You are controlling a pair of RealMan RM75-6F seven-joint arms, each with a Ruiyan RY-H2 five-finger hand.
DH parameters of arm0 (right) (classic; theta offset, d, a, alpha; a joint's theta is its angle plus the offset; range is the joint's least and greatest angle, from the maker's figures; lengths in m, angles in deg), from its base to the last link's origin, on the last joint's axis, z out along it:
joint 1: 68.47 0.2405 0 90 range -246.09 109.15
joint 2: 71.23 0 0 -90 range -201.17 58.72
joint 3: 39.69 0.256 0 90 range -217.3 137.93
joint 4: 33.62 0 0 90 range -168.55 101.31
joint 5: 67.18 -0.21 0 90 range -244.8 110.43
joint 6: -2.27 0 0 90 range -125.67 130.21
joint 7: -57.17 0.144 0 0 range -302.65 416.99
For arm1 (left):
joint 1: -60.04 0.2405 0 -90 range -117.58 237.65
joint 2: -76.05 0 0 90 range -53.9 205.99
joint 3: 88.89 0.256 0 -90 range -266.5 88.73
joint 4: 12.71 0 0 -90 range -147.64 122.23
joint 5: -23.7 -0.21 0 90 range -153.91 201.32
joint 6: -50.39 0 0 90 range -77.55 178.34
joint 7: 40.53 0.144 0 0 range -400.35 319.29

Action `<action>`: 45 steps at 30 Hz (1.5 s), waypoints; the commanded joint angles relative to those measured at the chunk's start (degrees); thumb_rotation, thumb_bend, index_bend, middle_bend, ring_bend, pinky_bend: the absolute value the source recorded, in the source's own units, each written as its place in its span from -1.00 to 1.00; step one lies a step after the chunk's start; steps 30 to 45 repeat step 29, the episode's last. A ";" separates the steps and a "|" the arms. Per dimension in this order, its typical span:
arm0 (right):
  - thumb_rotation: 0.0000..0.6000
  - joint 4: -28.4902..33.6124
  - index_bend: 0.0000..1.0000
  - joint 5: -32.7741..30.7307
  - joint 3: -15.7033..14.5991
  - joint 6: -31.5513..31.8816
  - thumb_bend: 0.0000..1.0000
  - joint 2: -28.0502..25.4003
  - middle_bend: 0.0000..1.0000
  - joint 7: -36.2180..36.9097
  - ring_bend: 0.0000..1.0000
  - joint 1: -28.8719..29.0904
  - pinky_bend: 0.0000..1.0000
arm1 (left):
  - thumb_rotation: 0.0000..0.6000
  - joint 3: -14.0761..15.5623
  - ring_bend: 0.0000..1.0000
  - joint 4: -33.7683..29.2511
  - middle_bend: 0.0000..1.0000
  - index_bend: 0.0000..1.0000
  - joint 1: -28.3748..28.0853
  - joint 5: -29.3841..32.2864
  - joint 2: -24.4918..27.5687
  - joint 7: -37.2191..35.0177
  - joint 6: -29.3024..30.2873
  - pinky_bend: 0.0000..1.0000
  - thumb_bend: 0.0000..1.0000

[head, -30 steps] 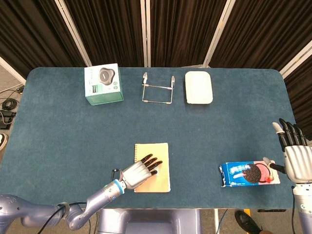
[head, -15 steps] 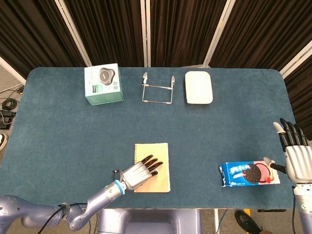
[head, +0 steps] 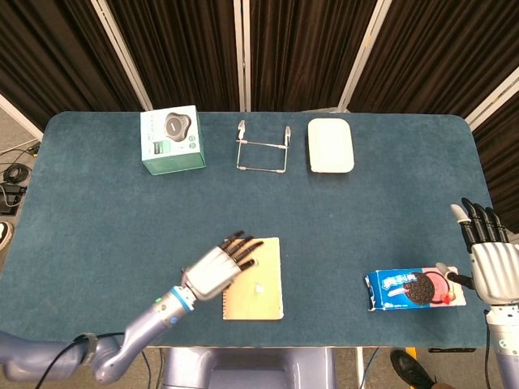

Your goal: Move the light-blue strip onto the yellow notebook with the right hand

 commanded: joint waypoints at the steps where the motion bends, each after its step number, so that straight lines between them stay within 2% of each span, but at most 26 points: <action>1: 1.00 0.09 -1.00 0.03 -0.05 -0.02 -1.00 0.15 -1.00 -0.38 -1.00 -0.02 -1.00 | 1.00 -1.34 -1.00 -3.53 -1.00 -0.67 2.52 0.49 5.00 -1.04 3.51 -1.00 0.88; 2: 1.00 0.13 -1.00 0.01 -0.07 -0.05 -1.00 0.20 -1.00 -0.58 -1.00 -0.03 -1.00 | 1.00 -1.46 -1.00 -4.31 -1.00 -0.73 3.32 0.93 6.52 -1.17 4.52 -1.00 0.75; 4: 1.00 0.16 -1.00 0.01 -0.09 -0.10 -1.00 0.30 -1.00 -0.93 -1.00 -0.03 -1.00 | 1.00 -1.56 -1.00 -5.71 -1.00 -0.93 4.96 1.94 9.13 -1.23 6.48 -1.00 0.17; 7: 1.00 0.22 -1.00 -0.20 -0.06 -0.23 -1.00 0.45 -1.00 -1.76 -1.00 -0.02 -1.00 | 1.00 -1.43 -1.00 -8.12 -1.00 -1.00 8.56 4.17 13.77 -0.68 10.68 -1.00 -0.54; 8: 1.00 0.28 -1.00 -0.31 -0.03 -0.27 -1.00 0.49 -1.00 -2.00 -1.00 -0.03 -1.00 | 1.00 -1.28 -1.00 -8.69 -1.00 -1.00 9.86 4.76 15.15 -0.50 12.24 -1.00 -0.68; 10: 1.00 0.42 -1.00 -0.93 0.05 -0.55 -1.00 0.59 -1.00 -3.15 -1.00 -0.09 -1.00 | 1.00 -0.35 -1.00 -9.21 -1.00 -1.00 15.11 6.76 19.38 -2.23 18.17 -1.00 -0.78; 15: 1.00 0.65 -1.00 -1.50 0.24 -0.57 -1.00 0.74 -1.00 -4.36 -1.00 -0.22 -1.00 | 1.00 2.31 -1.00 -7.91 -1.00 -1.00 21.67 5.14 23.59 -9.21 23.86 -1.00 -0.80; 22: 1.00 1.43 -1.00 -1.00 -0.02 0.14 -1.00 0.49 -1.00 -5.17 -1.00 -0.72 -1.00 | 1.00 5.14 -1.00 -5.07 -1.00 -1.00 29.02 3.03 25.57 -16.29 30.01 -1.00 -0.81; 29: 1.00 2.08 -1.00 -0.46 -0.28 0.64 -1.00 0.29 -1.00 -5.77 -1.00 -1.09 -1.00 | 1.00 5.04 -1.00 -2.80 -1.00 -1.00 31.16 1.59 26.38 -19.93 30.87 -1.00 -0.81; 45: 1.00 2.08 -1.00 -0.46 -0.28 0.64 -1.00 0.29 -1.00 -5.77 -1.00 -1.09 -1.00 | 1.00 5.04 -1.00 -2.80 -1.00 -1.00 31.16 1.59 26.38 -19.93 30.87 -1.00 -0.81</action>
